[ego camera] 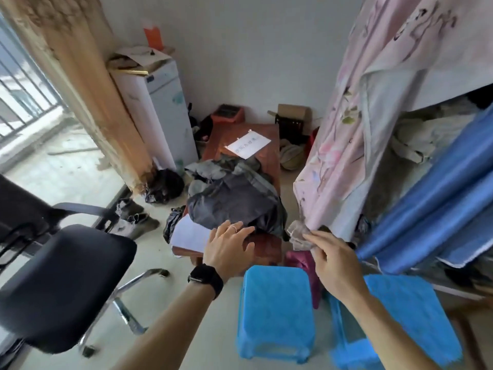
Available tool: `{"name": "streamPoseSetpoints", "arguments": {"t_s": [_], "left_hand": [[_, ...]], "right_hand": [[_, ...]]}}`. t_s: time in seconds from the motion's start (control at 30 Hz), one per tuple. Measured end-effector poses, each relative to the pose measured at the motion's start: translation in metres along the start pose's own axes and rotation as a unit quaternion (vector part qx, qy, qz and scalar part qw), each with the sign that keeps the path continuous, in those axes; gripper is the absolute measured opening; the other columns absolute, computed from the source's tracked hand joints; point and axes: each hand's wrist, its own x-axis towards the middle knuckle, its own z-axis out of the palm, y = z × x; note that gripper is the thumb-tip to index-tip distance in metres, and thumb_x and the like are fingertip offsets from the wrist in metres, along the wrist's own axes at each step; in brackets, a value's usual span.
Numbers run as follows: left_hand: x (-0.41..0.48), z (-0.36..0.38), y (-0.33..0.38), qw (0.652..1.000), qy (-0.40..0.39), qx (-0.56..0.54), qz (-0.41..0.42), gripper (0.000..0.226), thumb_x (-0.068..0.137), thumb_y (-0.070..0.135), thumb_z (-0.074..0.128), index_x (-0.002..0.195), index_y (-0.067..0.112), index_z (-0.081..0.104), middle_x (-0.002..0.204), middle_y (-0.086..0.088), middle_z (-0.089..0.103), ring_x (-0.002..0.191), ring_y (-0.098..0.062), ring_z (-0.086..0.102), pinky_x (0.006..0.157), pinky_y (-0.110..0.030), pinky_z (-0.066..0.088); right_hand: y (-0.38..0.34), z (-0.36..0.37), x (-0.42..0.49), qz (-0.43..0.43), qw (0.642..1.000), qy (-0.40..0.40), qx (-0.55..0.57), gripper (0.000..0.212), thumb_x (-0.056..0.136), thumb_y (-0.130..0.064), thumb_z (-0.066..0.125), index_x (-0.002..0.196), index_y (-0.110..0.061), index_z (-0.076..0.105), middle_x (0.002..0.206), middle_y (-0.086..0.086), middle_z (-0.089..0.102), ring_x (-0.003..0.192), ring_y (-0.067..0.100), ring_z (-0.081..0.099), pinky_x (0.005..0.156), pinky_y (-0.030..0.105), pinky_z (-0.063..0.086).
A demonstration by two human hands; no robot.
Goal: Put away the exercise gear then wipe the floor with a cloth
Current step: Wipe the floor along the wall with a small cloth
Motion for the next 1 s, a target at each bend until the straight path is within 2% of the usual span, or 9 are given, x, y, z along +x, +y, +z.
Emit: {"name": "streamPoseSetpoints", "arguments": {"t_s": [0.1, 0.2, 0.33, 0.43, 0.6, 0.7, 0.8, 0.87, 1.0], "left_hand": [[0.015, 0.063, 0.003, 0.998, -0.06, 0.003, -0.032, 0.048, 0.096, 0.049, 0.044, 0.144, 0.045, 0.041, 0.156, 0.009, 0.038, 0.148, -0.021, 0.023, 0.119, -0.042, 0.02], [0.025, 0.129, 0.0, 0.994, -0.1, 0.0, -0.052, 0.049, 0.093, 0.049, 0.042, 0.142, 0.052, 0.04, 0.153, 0.016, 0.04, 0.145, -0.019, 0.027, 0.117, -0.042, 0.024], [0.025, 0.206, -0.01, 0.98, -0.19, 0.02, -0.049, 0.052, 0.096, 0.046, 0.043, 0.147, 0.041, 0.038, 0.158, 0.007, 0.035, 0.148, -0.022, 0.022, 0.118, -0.042, 0.02], [0.027, 0.262, -0.027, 0.967, -0.249, 0.024, -0.05, 0.052, 0.098, 0.044, 0.042, 0.149, 0.04, 0.035, 0.16, 0.004, 0.03, 0.149, -0.023, 0.017, 0.12, -0.045, 0.016], [0.032, 0.348, -0.06, 0.951, -0.306, 0.043, -0.006, 0.058, 0.1, 0.045, 0.037, 0.155, 0.038, 0.021, 0.166, 0.0, 0.013, 0.152, -0.028, 0.004, 0.122, -0.049, 0.008], [0.032, 0.388, -0.074, 0.958, -0.284, 0.038, 0.024, 0.064, 0.099, 0.046, 0.039, 0.157, 0.037, 0.013, 0.167, -0.002, 0.004, 0.153, -0.031, 0.0, 0.122, -0.051, 0.009], [0.036, 0.421, -0.087, 0.976, -0.201, 0.011, 0.079, 0.064, 0.094, 0.047, 0.045, 0.155, 0.032, 0.029, 0.165, -0.007, 0.017, 0.15, -0.038, 0.017, 0.116, -0.058, 0.026], [0.038, 0.443, -0.095, 0.982, -0.159, 0.014, 0.099, 0.064, 0.092, 0.052, 0.04, 0.153, 0.03, 0.034, 0.163, -0.007, 0.023, 0.148, -0.036, 0.024, 0.112, -0.058, 0.03], [0.031, 0.469, -0.102, 0.986, -0.135, 0.017, 0.092, 0.065, 0.098, 0.054, 0.036, 0.157, 0.033, 0.019, 0.167, 0.0, 0.006, 0.153, -0.028, 0.006, 0.115, -0.06, 0.022]], "right_hand": [[0.047, 0.047, 0.003, 0.007, 0.999, -0.05, 0.001, 0.043, 0.082, 0.011, 0.064, 0.115, -0.014, 0.075, 0.118, 0.0, 0.07, 0.106, 0.025, 0.065, 0.097, 0.025, 0.043], [0.092, 0.1, -0.003, 0.023, 0.997, -0.079, -0.001, 0.046, 0.077, 0.013, 0.066, 0.113, -0.014, 0.075, 0.114, 0.001, 0.072, 0.1, 0.027, 0.067, 0.093, 0.025, 0.041], [0.137, 0.162, -0.032, 0.081, 0.984, -0.157, -0.008, 0.046, 0.08, 0.012, 0.061, 0.116, -0.013, 0.074, 0.116, 0.004, 0.071, 0.099, 0.031, 0.066, 0.091, 0.023, 0.038], [0.16, 0.208, -0.063, 0.127, 0.967, -0.221, -0.021, 0.047, 0.085, 0.009, 0.054, 0.12, -0.017, 0.072, 0.121, 0.002, 0.069, 0.102, 0.034, 0.063, 0.093, 0.034, 0.046], [0.189, 0.276, -0.107, 0.164, 0.958, -0.235, -0.031, 0.049, 0.09, 0.004, 0.05, 0.129, -0.021, 0.066, 0.129, -0.003, 0.065, 0.107, 0.031, 0.059, 0.097, 0.034, 0.047], [0.201, 0.312, -0.123, 0.172, 0.968, -0.182, -0.03, 0.046, 0.089, 0.004, 0.058, 0.127, -0.02, 0.068, 0.129, -0.005, 0.065, 0.105, 0.03, 0.06, 0.095, 0.037, 0.051], [0.207, 0.336, -0.127, 0.135, 0.984, -0.103, -0.049, 0.045, 0.087, 0.005, 0.063, 0.125, -0.018, 0.069, 0.132, -0.006, 0.064, 0.099, 0.029, 0.059, 0.091, 0.041, 0.053], [0.212, 0.347, -0.125, 0.095, 0.991, -0.061, -0.074, 0.044, 0.088, 0.004, 0.06, 0.125, -0.017, 0.069, 0.134, -0.006, 0.063, 0.098, 0.029, 0.059, 0.09, 0.04, 0.051], [0.219, 0.359, -0.123, 0.044, 0.988, -0.035, -0.141, 0.046, 0.088, 0.001, 0.058, 0.127, -0.022, 0.068, 0.138, -0.007, 0.06, 0.114, 0.027, 0.057, 0.089, 0.04, 0.047]]}}
